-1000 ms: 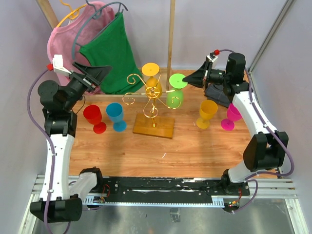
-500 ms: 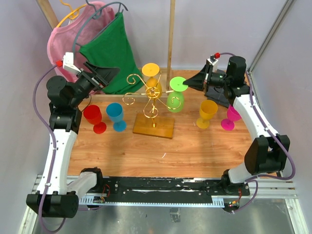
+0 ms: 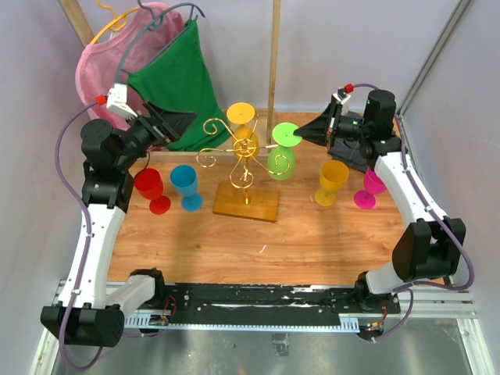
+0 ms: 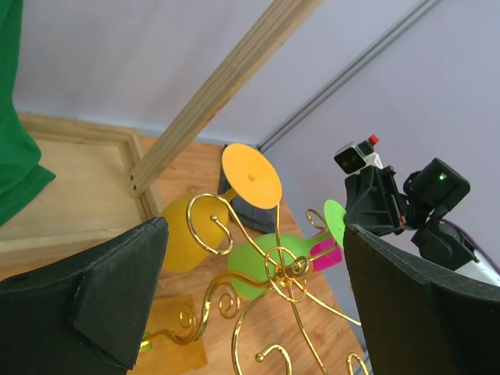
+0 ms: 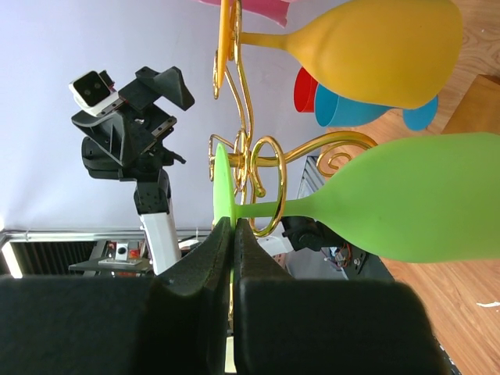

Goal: Take the wine glass off the wine glass rack
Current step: Pick up the wine glass from the wine rack.

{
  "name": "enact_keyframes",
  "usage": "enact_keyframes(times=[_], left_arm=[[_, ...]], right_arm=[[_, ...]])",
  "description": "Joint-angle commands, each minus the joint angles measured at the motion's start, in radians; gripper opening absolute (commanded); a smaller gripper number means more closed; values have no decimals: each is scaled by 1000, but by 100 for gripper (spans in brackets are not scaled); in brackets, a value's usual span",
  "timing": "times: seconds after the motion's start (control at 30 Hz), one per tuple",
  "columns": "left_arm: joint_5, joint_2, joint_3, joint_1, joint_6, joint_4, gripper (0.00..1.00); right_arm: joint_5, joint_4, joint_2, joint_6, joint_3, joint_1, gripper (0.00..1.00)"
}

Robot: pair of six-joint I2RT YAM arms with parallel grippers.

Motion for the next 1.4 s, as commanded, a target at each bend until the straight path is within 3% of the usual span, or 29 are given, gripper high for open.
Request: enact_keyframes(times=[0.0,0.63,1.37], left_arm=[[-8,4,17,-12,32,15,99],[-3,32,26,-32,33,34,99],[1,41,36,-37,39,33,99]], right_arm=[[-25,23,-39,12,6,-3,1],[-6,53,-13,32,34,46,1],[10,149,135,90,181,99,1]])
